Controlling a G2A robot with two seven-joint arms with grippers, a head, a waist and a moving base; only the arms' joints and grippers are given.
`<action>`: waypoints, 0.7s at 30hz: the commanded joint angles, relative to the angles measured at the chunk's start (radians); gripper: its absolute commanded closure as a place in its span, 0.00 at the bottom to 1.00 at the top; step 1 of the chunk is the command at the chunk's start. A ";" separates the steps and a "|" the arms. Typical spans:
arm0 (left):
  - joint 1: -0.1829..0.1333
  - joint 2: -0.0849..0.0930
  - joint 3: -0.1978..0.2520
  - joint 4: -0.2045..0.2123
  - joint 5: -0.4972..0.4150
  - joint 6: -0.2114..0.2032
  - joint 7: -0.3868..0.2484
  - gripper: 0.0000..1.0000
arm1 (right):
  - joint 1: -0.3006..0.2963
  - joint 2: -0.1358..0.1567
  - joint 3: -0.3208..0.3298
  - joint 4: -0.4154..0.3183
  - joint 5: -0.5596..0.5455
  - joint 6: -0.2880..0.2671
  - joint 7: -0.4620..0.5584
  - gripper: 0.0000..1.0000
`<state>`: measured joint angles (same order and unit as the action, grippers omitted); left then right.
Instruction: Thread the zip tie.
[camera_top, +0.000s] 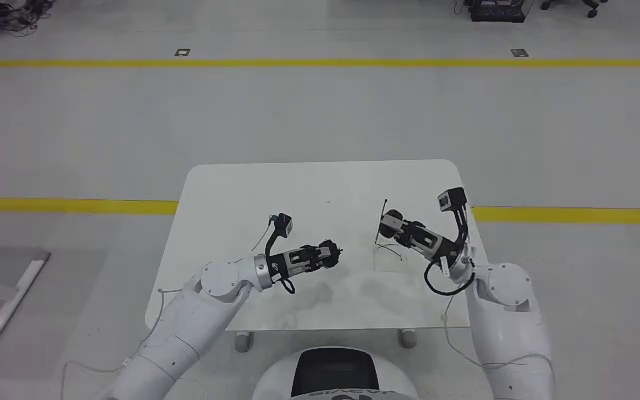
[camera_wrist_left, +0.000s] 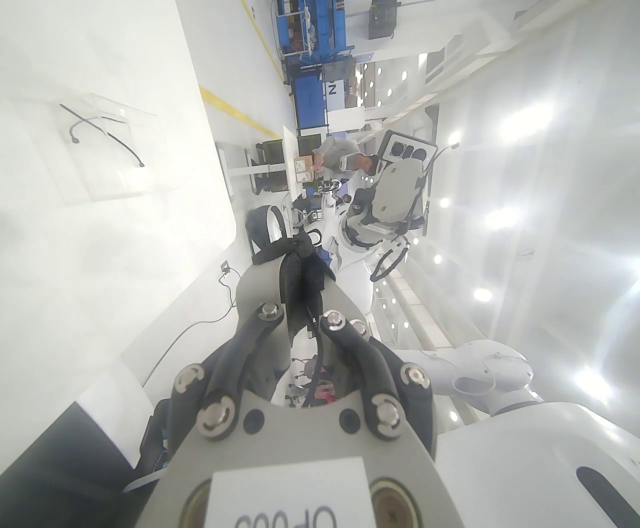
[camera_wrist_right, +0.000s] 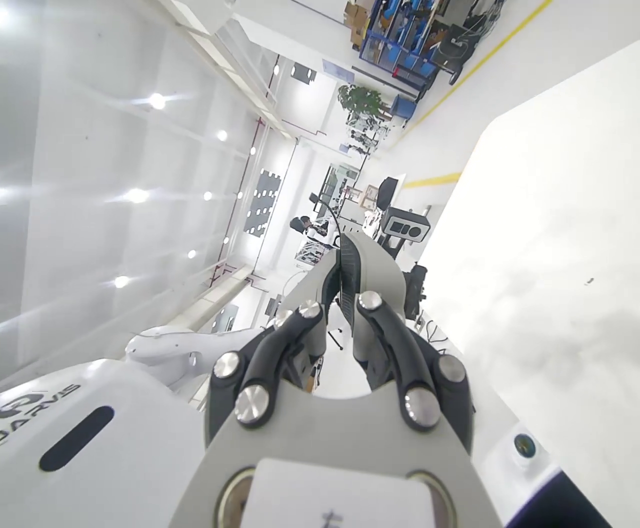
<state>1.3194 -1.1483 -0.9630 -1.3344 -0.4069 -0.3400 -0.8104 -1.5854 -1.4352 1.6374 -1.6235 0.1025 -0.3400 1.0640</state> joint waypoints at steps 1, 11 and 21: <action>0.000 0.000 0.000 0.000 0.000 0.000 0.000 1.00 | -0.006 -0.005 -0.011 -0.007 -0.015 0.000 -0.026 1.00; 0.000 0.000 0.000 0.000 0.000 0.000 0.000 1.00 | -0.007 -0.001 -0.037 -0.024 -0.086 0.000 -0.046 1.00; 0.001 0.000 0.000 0.000 -0.003 0.003 0.006 1.00 | -0.006 0.000 -0.037 -0.029 -0.088 0.000 -0.041 1.00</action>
<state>1.3194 -1.1483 -0.9630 -1.3344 -0.4070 -0.3399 -0.8102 -1.5915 -1.4348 1.6008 -1.6526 0.0146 -0.3400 1.0229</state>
